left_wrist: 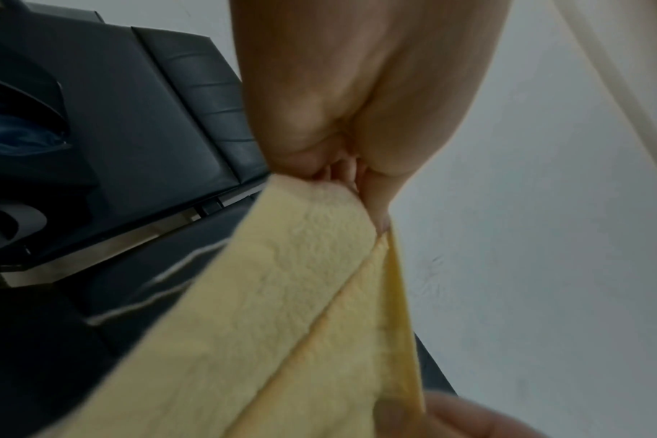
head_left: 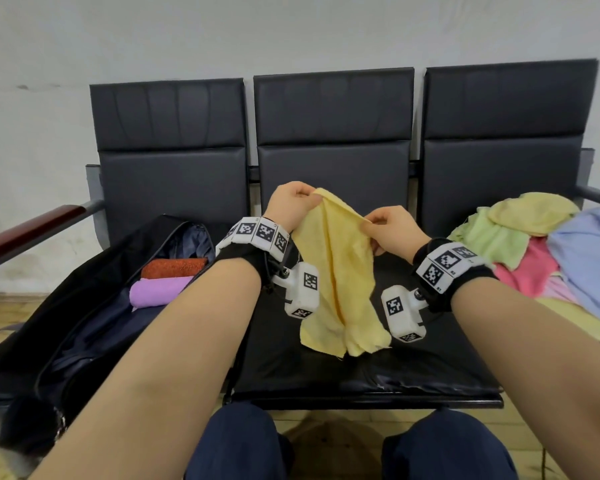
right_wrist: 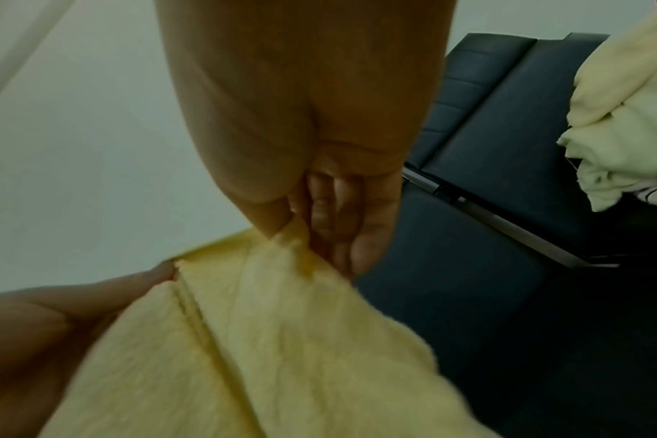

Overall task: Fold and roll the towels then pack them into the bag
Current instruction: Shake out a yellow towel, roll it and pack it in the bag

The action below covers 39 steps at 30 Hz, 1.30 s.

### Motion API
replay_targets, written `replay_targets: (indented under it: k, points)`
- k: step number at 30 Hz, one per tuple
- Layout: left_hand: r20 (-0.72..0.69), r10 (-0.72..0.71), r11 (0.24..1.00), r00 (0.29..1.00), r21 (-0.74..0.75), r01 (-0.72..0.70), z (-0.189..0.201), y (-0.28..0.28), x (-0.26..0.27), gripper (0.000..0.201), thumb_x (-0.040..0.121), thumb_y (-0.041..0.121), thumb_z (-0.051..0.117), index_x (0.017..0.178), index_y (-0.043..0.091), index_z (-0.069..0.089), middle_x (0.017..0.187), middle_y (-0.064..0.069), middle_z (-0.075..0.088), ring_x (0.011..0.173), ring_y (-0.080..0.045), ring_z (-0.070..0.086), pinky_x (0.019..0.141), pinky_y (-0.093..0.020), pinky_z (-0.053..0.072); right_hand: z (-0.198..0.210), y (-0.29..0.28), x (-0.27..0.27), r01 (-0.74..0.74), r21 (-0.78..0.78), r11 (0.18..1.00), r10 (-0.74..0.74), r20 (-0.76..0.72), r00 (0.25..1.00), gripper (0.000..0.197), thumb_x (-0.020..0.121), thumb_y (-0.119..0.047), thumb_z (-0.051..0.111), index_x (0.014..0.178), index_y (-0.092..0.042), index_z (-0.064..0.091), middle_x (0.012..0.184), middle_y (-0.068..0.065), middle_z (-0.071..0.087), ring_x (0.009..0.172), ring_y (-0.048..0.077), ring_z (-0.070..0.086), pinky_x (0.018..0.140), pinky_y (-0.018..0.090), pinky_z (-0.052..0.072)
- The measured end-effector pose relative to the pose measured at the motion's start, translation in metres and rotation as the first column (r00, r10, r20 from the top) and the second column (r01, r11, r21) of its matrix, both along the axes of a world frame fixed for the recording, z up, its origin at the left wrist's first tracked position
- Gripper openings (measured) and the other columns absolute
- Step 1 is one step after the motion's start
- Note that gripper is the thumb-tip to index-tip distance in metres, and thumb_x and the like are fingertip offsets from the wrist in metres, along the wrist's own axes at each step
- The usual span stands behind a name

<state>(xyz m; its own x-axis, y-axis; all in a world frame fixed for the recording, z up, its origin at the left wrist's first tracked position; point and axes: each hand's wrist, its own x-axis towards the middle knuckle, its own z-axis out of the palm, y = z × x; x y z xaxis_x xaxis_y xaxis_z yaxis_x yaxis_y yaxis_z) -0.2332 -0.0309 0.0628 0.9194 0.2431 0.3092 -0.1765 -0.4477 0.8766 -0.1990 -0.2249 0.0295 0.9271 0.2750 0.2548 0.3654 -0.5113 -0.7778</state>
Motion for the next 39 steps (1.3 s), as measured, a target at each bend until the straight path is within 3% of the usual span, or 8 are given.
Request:
replay_targets:
  k: [6, 10, 13, 17, 21, 25, 34, 39]
  points:
    - [0.036, 0.18, 0.983, 0.983, -0.046, -0.178, 0.002, 0.016, 0.0, 0.019, 0.09, 0.019, 0.062, 0.104, 0.008, 0.067, 0.107, -0.003, 0.064, 0.099, -0.016, 0.058, 0.093, -0.033, 0.048, -0.006, -0.003, -0.003, -0.016, 0.003, 1.0, 0.016, -0.098, 0.995, 0.018, 0.096, -0.011, 0.051, 0.101, -0.003, 0.065, 0.091, 0.013, 0.068, 0.062, 0.018, 0.068, 0.055, 0.025, 0.058]
    - [0.043, 0.233, 0.97, 0.972, -0.083, -0.229, -0.001, 0.024, 0.001, 0.018, 0.088, 0.018, 0.063, 0.104, 0.012, 0.066, 0.089, 0.005, 0.059, 0.09, -0.015, 0.057, 0.083, -0.028, 0.048, 0.005, 0.004, -0.016, -0.157, 0.161, 0.974, 0.184, -0.168, 0.968, 0.022, 0.098, -0.007, 0.048, 0.118, -0.006, 0.058, 0.095, 0.02, 0.066, 0.057, 0.019, 0.066, 0.049, 0.025, 0.055]
    - [-0.016, 0.075, 0.985, 0.997, -0.152, -0.077, -0.003, 0.021, -0.001, 0.034, 0.085, 0.004, 0.065, 0.117, 0.014, 0.059, 0.096, -0.002, 0.06, 0.092, -0.02, 0.06, 0.086, -0.033, 0.051, 0.019, 0.014, -0.026, -0.214, 0.308, 0.927, 0.265, -0.132, 0.955, 0.021, 0.097, -0.003, 0.044, 0.106, -0.01, 0.061, 0.084, 0.019, 0.067, 0.06, 0.024, 0.069, 0.05, 0.027, 0.055]
    - [-0.028, -0.193, 0.942, 0.981, -0.286, 0.177, -0.005, 0.011, -0.005, 0.05, 0.081, -0.012, 0.062, 0.12, 0.018, 0.053, 0.113, -0.014, 0.064, 0.095, -0.025, 0.066, 0.081, -0.035, 0.055, 0.032, 0.024, -0.028, -0.233, 0.437, 0.869, 0.293, -0.075, 0.953, 0.017, 0.094, -0.002, 0.053, 0.106, -0.003, 0.064, 0.097, 0.017, 0.07, 0.086, 0.022, 0.071, 0.076, 0.032, 0.059]
    - [0.02, -0.21, 0.925, 0.977, -0.318, 0.205, -0.001, 0.011, -0.006, 0.045, 0.081, -0.002, 0.07, 0.12, 0.013, 0.053, 0.111, -0.014, 0.066, 0.095, -0.025, 0.067, 0.086, -0.035, 0.055, 0.032, 0.024, -0.028, -0.247, 0.36, 0.9, 0.248, 0.044, 0.968, 0.021, 0.091, -0.001, 0.061, 0.112, -0.002, 0.063, 0.098, 0.016, 0.071, 0.088, 0.017, 0.069, 0.078, 0.029, 0.058]
    - [0.075, -0.152, 0.894, 0.985, -0.415, 0.17, -0.001, 0.016, -0.007, 0.036, 0.087, 0.006, 0.066, 0.121, 0.01, 0.054, 0.106, -0.009, 0.066, 0.09, -0.02, 0.066, 0.083, -0.034, 0.054, 0.032, 0.019, -0.028, -0.213, 0.294, 0.932, 0.171, 0.164, 0.972, 0.013, 0.096, -0.016, 0.058, 0.099, -0.015, 0.07, 0.075, 0.001, 0.067, 0.06, 0.011, 0.061, 0.059, 0.024, 0.052]
    - [0.003, -0.488, 0.811, 0.873, -0.367, 0.455, 0.009, 0.003, -0.021, 0.034, 0.092, -0.009, 0.049, 0.121, 0.009, 0.053, 0.109, -0.016, 0.067, 0.099, -0.025, 0.066, 0.089, -0.036, 0.054, 0.034, 0.016, -0.02, -0.325, 0.1, 0.94, 0.319, 0.076, 0.945, 0.008, 0.09, -0.022, 0.065, 0.09, -0.016, 0.071, 0.137, -0.007, 0.052, 0.128, 0.014, 0.046, 0.109, 0.039, 0.034]
    - [0.034, -0.343, 0.902, 0.939, -0.267, 0.339, 0.006, 0.003, -0.018, 0.038, 0.083, 0.0, 0.069, 0.117, 0.007, 0.055, 0.096, -0.009, 0.067, 0.087, -0.019, 0.066, 0.083, -0.032, 0.054, 0.032, 0.016, -0.025, -0.294, 0.159, 0.942, 0.291, 0.042, 0.956, 0.013, 0.091, -0.022, 0.064, 0.093, -0.013, 0.073, 0.1, 0.009, 0.071, 0.096, 0.021, 0.067, 0.094, 0.042, 0.052]
